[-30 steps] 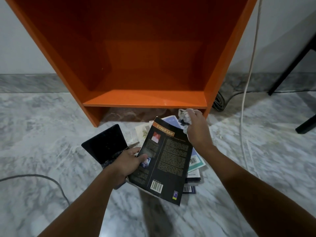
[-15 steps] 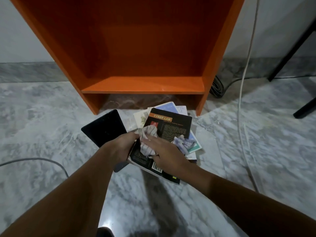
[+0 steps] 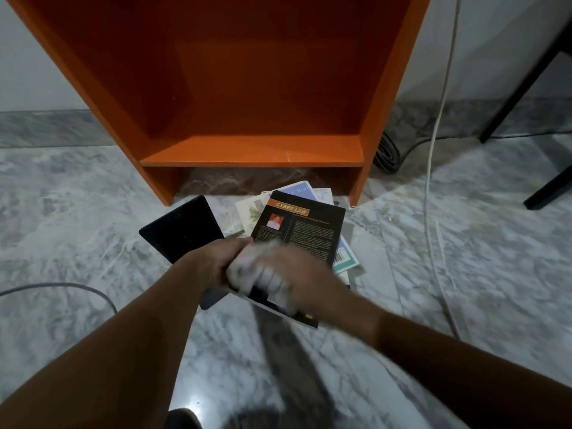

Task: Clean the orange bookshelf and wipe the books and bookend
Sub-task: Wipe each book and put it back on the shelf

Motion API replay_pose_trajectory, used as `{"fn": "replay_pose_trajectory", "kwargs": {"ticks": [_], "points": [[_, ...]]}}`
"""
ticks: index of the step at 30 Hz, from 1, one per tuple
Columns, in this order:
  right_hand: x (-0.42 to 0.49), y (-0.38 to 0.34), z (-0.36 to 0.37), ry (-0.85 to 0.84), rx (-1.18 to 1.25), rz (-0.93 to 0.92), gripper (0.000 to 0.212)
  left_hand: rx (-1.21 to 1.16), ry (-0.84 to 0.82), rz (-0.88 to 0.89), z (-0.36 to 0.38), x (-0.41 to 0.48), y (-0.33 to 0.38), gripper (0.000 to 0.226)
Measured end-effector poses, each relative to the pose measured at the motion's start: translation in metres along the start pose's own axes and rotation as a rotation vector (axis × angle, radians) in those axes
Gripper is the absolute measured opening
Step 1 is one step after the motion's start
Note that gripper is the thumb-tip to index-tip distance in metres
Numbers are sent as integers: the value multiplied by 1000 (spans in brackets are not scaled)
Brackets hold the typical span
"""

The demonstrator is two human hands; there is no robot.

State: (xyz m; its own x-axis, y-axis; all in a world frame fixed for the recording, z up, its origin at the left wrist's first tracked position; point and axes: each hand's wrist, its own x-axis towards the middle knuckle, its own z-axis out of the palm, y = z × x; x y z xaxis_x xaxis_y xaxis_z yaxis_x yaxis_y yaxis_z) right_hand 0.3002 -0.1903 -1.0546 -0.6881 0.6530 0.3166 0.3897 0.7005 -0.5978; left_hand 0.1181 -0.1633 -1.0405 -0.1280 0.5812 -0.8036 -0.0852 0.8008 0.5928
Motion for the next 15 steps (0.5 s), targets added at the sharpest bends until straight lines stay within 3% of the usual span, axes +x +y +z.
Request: {"fn": "replay_pose_trajectory", "kwargs": {"ticks": [2, 4, 8, 11, 13, 15], "points": [[13, 32, -18, 46, -203, 404, 51, 4, -4, -25, 1, -1, -2, 27], [12, 46, -19, -7, -374, 541, 54, -3, 20, -14, 1, 1, -5, 30], [-17, 17, 7, -136, -264, 295, 49, 37, 48, 21, -2, 2, -3, 34], [-42, -1, 25, -228, -84, -185, 36, 30, 41, 32, -4, 3, -3, 37], [-46, 5, 25, -173, 5, -383, 22, 34, 17, 39, -6, 3, -5, 38], [-36, 15, 11, 33, 116, -291, 18, 33, -8, 62, -6, 1, -5, 38]]}}
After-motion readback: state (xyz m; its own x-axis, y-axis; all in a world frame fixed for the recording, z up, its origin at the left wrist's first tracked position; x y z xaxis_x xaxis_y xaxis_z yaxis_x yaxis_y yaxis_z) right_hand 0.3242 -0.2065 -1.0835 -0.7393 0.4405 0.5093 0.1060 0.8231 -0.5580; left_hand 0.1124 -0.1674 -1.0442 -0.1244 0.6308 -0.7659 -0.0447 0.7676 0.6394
